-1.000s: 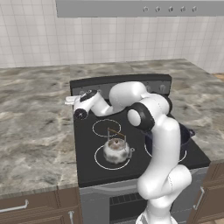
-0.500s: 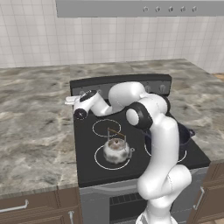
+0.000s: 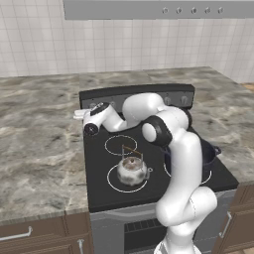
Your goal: Pick the kettle from the cabinet and place it on a stove burner. Then pick the pot from the counter and place it on another stove burner. Finally, turn both burners on.
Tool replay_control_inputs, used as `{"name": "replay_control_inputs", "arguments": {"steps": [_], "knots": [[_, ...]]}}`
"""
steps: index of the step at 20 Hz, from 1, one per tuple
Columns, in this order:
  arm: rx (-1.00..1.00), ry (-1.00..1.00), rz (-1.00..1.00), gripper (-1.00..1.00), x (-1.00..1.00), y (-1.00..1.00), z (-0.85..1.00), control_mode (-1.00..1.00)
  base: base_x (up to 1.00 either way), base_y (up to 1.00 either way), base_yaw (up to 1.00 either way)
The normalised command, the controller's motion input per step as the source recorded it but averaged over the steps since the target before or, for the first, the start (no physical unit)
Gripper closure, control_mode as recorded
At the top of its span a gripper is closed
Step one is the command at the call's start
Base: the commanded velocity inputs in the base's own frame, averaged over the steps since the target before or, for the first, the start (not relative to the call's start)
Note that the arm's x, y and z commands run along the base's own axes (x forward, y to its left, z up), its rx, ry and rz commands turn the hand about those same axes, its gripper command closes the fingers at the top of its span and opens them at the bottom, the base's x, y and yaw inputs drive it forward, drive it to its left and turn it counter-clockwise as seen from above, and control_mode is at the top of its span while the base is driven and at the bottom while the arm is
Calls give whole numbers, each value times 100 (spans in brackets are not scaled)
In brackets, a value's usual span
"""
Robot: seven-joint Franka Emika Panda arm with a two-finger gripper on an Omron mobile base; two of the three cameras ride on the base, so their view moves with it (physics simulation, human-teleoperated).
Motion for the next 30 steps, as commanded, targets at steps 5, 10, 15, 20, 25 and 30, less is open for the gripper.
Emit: {"name": "replay_control_inputs", "arguments": {"steps": [5,10,15,20,25,30], "knots": [[2,0,1,-100,13,-1,0,-100,0,0,0],[1,0,0,-100,8,-2,-1,-100,0,0,0],[1,0,0,-100,5,-4,-4,-100,0,0,0],[1,0,0,-100,6,-2,-7,-100,0,0,0],[0,0,0,-100,8,0,-6,-100,0,0,0],[0,0,1,-100,17,-1,-2,-100,0,0,0]]}}
